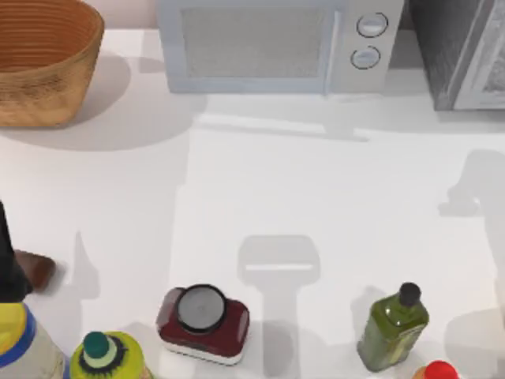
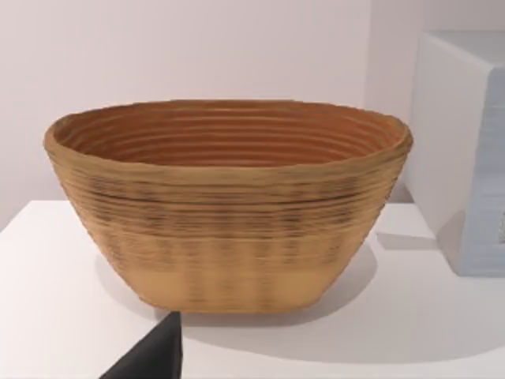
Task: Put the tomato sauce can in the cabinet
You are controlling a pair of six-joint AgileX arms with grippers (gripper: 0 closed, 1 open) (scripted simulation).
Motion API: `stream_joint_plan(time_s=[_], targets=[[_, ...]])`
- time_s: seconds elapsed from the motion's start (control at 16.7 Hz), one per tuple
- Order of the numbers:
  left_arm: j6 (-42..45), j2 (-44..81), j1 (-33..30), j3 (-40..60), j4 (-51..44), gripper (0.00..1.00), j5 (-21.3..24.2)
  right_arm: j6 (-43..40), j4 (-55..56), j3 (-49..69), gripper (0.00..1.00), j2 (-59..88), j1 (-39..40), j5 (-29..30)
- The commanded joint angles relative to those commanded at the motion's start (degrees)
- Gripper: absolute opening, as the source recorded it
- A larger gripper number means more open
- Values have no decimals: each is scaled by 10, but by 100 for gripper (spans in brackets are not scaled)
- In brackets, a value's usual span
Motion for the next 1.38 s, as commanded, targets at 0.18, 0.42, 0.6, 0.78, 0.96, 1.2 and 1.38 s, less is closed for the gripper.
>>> stream_joint_plan(time_s=[0.18, 0.42, 0.6, 0.78, 0.96, 1.2, 1.38], targets=[[0, 0, 0, 0, 0, 100, 0, 2, -48, 189, 0, 129, 17, 17], [0, 0, 0, 0, 0, 100, 0, 7, -100, 424, 0, 277, 40, 37], [0, 0, 0, 0, 0, 100, 0, 9, -126, 550, 0, 357, 55, 48], [0, 0, 0, 0, 0, 100, 0, 9, -142, 622, 0, 404, 65, 56], [0, 0, 0, 0, 0, 100, 0, 9, -146, 640, 0, 415, 69, 58], [0, 0, 0, 0, 0, 100, 0, 10, -145, 639, 0, 415, 66, 57], [0, 0, 0, 0, 0, 100, 0, 10, -140, 678, 0, 455, 54, 51]])
